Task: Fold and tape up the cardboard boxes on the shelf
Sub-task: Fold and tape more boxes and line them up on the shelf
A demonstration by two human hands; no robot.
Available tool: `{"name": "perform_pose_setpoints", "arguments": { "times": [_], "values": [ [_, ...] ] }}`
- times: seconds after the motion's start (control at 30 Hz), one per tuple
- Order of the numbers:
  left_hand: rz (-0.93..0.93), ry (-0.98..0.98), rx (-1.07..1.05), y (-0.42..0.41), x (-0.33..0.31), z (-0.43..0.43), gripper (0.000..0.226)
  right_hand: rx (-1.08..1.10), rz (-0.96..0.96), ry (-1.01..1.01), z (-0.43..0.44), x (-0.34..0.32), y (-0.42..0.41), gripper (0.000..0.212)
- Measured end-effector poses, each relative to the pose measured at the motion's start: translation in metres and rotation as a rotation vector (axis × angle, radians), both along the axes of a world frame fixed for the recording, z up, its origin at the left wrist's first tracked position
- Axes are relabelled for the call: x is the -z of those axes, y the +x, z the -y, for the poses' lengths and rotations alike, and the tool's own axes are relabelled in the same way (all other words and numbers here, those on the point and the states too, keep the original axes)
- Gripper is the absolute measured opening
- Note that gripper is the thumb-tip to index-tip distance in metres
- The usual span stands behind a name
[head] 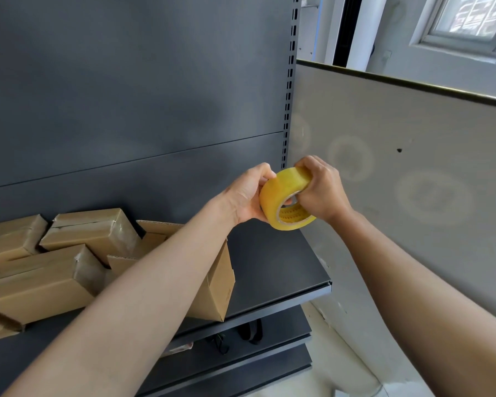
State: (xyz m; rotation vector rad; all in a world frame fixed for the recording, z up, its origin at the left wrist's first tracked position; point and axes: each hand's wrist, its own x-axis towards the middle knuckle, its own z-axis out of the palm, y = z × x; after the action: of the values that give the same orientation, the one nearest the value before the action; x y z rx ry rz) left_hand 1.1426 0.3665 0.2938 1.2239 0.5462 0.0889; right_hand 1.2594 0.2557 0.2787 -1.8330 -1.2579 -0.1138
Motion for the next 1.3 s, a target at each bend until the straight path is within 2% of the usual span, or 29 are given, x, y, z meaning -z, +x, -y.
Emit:
{"name": "perform_pose_setpoints", "arguments": {
  "times": [0.1,0.17,0.3,0.4,0.47,0.53,0.63,0.7,0.83,0.93,1.0,1.13,1.3],
  "values": [
    [0.057,-0.097,-0.039,-0.003,0.004,0.0,0.021,0.047,-0.23,0.072,0.001,0.005,0.011,0.024],
    [0.088,-0.137,-0.062,-0.004,0.004,-0.002,0.023,0.049,-0.361,0.067,0.001,0.008,0.017,0.023],
    [-0.025,0.029,-0.081,-0.001,0.004,0.0,0.026,0.063,-0.303,0.006,-0.002,0.011,0.015,0.023],
    [-0.132,0.195,-0.064,0.001,0.003,0.006,0.036,0.037,-0.178,-0.033,-0.005,0.011,0.009,0.017],
    [-0.152,0.235,-0.058,0.001,0.003,0.007,0.041,0.011,-0.109,-0.042,-0.005,0.011,0.006,0.018],
    [-0.141,0.188,-0.055,0.001,0.005,0.006,0.04,-0.013,-0.166,-0.013,-0.003,0.01,0.006,0.024],
    [-0.007,0.014,-0.075,0.0,0.01,0.005,0.027,-0.025,-0.436,0.016,0.004,0.009,0.009,0.026],
    [0.07,-0.078,-0.105,-0.002,0.01,0.003,0.021,-0.012,-0.544,-0.003,0.008,0.01,0.012,0.024],
    [-0.017,0.083,-0.021,0.001,0.004,-0.001,0.016,0.017,-0.447,-0.053,0.007,0.009,0.011,0.024],
    [-0.078,0.182,0.023,0.005,-0.001,0.004,0.025,-0.029,-0.327,-0.091,0.002,0.003,0.004,0.022],
    [-0.077,0.184,0.044,0.007,-0.002,0.006,0.025,-0.053,-0.318,-0.101,0.002,0.002,0.001,0.02],
    [-0.06,0.13,0.082,0.002,-0.005,0.002,0.014,-0.056,-0.286,-0.113,0.001,0.001,-0.002,0.031],
    [-0.003,0.099,0.063,-0.005,-0.004,-0.001,0.01,-0.032,-0.336,-0.105,-0.002,0.002,-0.006,0.039]
  ]
}}
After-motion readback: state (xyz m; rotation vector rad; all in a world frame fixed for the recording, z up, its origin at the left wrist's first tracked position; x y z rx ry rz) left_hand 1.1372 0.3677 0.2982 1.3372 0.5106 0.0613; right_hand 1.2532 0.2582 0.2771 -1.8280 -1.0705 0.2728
